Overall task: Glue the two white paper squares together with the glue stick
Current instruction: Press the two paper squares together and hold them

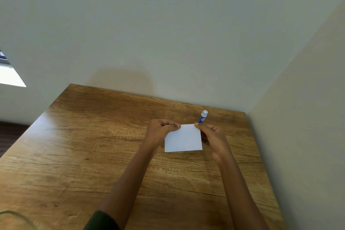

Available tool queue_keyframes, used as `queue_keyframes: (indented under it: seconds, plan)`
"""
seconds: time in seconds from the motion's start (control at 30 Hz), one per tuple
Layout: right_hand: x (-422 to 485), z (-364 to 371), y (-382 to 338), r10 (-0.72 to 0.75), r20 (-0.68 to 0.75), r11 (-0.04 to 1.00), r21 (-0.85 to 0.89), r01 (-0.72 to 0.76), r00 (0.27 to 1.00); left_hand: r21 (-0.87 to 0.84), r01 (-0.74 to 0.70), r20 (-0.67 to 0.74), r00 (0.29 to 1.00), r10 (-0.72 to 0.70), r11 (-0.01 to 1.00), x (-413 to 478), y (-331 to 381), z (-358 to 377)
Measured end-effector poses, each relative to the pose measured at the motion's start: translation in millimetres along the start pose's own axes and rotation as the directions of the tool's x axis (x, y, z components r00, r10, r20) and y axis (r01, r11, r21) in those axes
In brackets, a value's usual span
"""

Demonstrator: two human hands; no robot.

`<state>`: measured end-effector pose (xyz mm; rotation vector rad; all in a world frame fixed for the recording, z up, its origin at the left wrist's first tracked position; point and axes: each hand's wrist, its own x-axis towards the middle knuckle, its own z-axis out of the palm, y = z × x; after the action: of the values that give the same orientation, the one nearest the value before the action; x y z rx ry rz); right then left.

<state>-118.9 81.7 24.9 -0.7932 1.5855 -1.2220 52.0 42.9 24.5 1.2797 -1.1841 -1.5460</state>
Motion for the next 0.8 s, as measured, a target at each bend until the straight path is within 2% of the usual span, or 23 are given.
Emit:
queue_keyframes:
  seconds: [0.47, 0.7, 0.8]
  plan:
    - [-3, 0, -1, -0.024, -0.041, 0.999, -0.023, 0.023, 0.999, -0.002, 0.084, 0.048, 0.995, -0.083, 0.997, 2, -2, -12]
    - [-4, -1, -3, -0.020, -0.057, 1.000, 0.002, 0.020, 0.998, -0.021, 0.044, 0.128, 0.991, -0.041, 0.999, 4, -5, -14]
    - [-4, -3, -2, -0.026, -0.005, 1.000, 0.007, 0.026, 1.000, -0.047, 0.036, 0.109, 0.994, -0.031, 0.998, 5, -6, -13]
